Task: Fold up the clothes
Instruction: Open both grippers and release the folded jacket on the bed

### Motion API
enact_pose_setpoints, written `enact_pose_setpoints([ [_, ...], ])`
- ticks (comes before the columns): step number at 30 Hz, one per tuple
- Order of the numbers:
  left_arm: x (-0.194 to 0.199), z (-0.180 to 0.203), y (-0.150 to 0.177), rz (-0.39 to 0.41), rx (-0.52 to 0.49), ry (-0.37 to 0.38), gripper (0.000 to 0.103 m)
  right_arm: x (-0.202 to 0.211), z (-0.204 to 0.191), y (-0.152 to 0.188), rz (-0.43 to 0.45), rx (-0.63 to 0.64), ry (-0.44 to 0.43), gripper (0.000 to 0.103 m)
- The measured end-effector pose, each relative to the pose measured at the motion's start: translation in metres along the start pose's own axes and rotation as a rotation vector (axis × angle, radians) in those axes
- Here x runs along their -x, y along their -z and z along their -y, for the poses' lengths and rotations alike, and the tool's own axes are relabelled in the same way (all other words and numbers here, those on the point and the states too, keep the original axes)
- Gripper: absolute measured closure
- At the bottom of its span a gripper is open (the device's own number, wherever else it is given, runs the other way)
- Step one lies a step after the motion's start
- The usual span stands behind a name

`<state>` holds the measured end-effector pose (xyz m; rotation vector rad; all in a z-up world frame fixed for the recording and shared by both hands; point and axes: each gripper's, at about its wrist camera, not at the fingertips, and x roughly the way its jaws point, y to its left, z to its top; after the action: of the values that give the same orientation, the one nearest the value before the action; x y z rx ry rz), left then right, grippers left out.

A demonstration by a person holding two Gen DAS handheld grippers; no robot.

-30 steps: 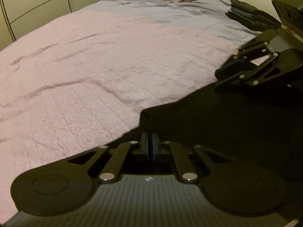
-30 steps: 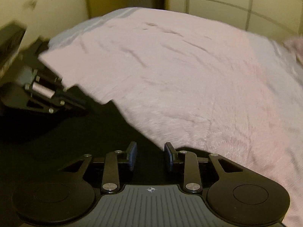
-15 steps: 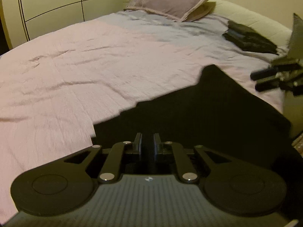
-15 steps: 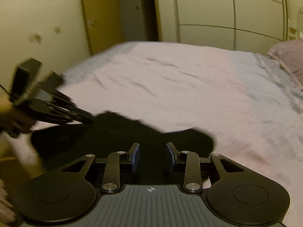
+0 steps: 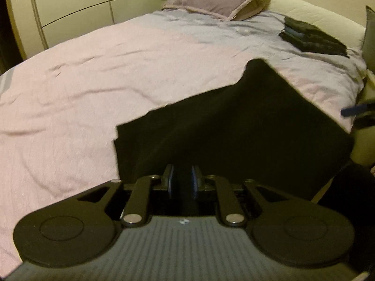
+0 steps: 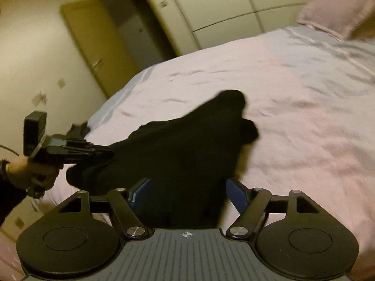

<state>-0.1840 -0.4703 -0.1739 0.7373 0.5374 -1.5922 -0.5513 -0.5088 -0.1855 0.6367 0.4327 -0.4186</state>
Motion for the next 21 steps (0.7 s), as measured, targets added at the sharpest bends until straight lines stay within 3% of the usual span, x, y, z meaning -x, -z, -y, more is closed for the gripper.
enact_pose_setpoints([
  [4,-0.020,0.026,-0.017,-0.022,-0.060,0.041,0.091,-0.003,0.016,0.018,-0.026,-0.031,-0.016,0.029],
  [7,-0.051,0.047,-0.018,-0.097,-0.152,0.024,0.090,-0.010,0.022,0.029,-0.044,-0.029,-0.021,0.029],
  [10,-0.065,0.055,-0.016,-0.117,-0.201,0.000,0.090,-0.010,0.028,0.036,-0.022,-0.055,-0.048,0.029],
  [16,-0.053,0.057,-0.021,-0.107,-0.193,-0.041,0.087,-0.002,0.033,0.039,-0.021,-0.060,-0.046,0.029],
  [21,-0.018,0.067,-0.004,-0.050,-0.181,-0.079,0.082,0.015,0.011,0.035,-0.020,0.086,0.035,0.029],
])
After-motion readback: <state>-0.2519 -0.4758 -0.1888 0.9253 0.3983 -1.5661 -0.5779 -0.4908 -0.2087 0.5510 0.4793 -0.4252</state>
